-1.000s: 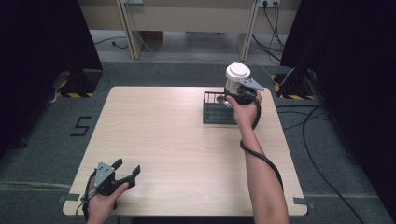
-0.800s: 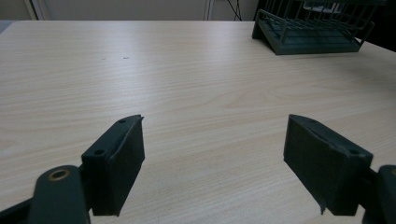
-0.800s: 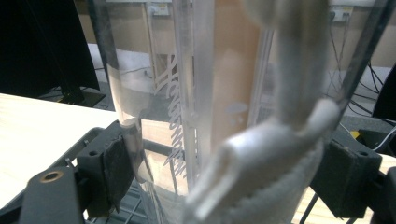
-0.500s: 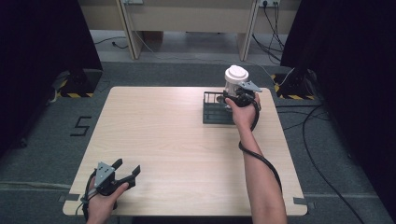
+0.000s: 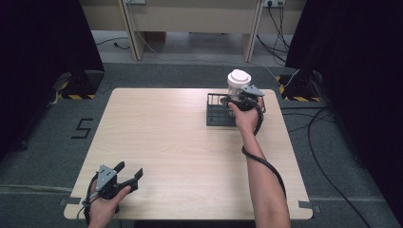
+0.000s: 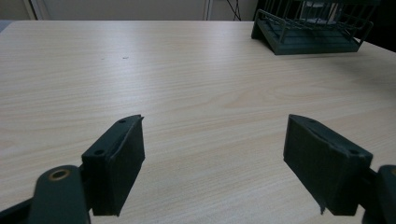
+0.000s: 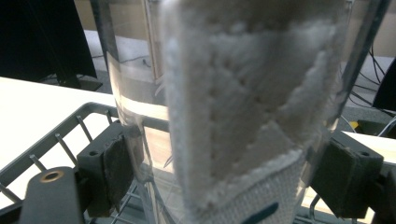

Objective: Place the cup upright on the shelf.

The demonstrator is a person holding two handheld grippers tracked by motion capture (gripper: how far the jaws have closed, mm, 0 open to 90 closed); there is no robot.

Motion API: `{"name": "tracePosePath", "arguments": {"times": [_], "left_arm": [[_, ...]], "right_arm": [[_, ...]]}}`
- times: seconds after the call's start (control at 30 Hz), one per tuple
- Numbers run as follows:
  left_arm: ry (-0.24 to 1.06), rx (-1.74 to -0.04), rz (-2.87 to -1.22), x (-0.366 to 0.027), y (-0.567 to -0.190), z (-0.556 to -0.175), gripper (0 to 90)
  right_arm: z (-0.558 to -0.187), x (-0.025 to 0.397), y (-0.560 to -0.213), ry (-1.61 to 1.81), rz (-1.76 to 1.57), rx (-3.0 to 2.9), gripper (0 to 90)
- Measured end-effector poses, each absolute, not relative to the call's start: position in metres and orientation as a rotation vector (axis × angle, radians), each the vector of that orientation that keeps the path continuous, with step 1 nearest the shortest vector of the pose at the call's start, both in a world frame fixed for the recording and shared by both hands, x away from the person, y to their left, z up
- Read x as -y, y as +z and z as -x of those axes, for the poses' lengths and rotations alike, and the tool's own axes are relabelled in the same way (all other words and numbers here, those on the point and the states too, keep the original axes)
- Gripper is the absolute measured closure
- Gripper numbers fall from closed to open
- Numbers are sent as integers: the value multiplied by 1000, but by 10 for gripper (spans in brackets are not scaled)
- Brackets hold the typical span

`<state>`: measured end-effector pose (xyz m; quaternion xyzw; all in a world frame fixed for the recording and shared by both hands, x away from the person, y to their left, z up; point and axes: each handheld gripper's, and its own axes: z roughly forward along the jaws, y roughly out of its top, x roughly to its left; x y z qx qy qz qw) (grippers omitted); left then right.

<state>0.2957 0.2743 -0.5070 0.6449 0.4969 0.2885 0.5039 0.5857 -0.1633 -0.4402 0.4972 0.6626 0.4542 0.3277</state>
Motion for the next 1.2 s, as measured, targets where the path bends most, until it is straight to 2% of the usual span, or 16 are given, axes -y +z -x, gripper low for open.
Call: {"name": "tracePosePath", "arguments": {"times": [1.2], "left_arm": [[698,-1194,-1565,-272,-507,-296,200]], "right_arm": [[-558,170,-439,1193,-1300,-1753,149]]}}
